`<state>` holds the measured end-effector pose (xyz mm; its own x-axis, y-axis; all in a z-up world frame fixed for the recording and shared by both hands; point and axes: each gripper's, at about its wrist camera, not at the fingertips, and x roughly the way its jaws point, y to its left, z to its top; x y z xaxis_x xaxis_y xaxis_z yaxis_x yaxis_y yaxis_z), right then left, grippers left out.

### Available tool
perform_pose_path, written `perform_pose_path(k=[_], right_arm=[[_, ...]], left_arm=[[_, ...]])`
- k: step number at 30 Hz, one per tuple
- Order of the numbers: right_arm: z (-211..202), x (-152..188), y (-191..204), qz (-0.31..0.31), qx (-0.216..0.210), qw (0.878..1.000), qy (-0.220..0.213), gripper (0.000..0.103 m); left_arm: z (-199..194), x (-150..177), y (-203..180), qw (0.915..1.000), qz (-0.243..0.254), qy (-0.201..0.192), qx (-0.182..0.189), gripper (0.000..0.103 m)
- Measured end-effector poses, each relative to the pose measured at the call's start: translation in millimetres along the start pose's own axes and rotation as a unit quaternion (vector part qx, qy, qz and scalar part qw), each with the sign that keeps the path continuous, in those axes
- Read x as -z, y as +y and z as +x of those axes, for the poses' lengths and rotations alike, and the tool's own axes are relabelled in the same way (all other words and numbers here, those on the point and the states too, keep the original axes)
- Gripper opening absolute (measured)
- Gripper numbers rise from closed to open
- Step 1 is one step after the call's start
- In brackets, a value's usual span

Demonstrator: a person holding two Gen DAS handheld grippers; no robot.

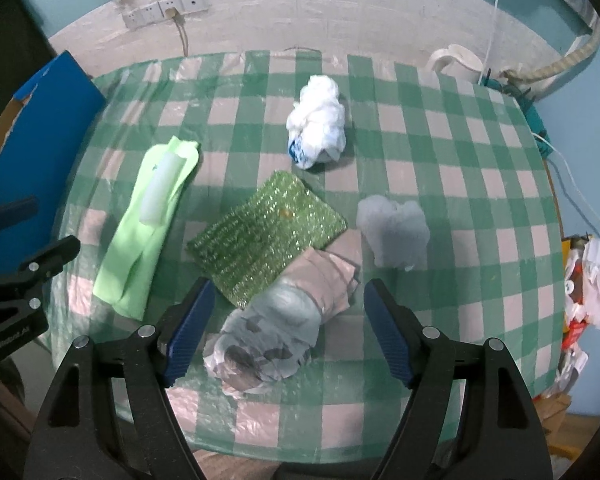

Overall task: Organize soft objects
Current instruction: 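Grasp the plastic-wrapped bundle with the right tool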

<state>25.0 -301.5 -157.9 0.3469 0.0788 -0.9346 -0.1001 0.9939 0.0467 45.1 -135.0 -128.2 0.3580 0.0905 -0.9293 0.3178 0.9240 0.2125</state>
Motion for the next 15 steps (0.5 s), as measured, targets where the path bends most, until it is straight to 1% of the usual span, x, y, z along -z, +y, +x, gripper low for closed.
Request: perform_pose_path(k=[5, 7, 9, 15], right_arm=[[8.1, 5.3, 5.4, -0.006, -0.001, 1.0, 0.011, 0.077], [12.1, 7.1, 6.6, -0.008, -0.001, 1.0, 0.017, 0.077], [16.0, 9.3, 7.4, -0.007, -0.001, 1.0, 0.023, 0.077], [28.8, 17.2, 11.8, -0.015, 0.005, 0.999, 0.045, 0.077]], left_arm=[[6.3, 1.7, -5.4, 1.0, 0.004, 0.008, 0.001, 0.062], [8.6, 2.3, -7.4, 0.9999, 0.006, 0.011, 0.0, 0.066], [10.6, 2.6, -8.4, 0.9999, 0.006, 0.013, 0.0, 0.068], [17.4, 2.0, -12.0, 0.9997, 0.003, 0.022, 0.012, 0.068]])
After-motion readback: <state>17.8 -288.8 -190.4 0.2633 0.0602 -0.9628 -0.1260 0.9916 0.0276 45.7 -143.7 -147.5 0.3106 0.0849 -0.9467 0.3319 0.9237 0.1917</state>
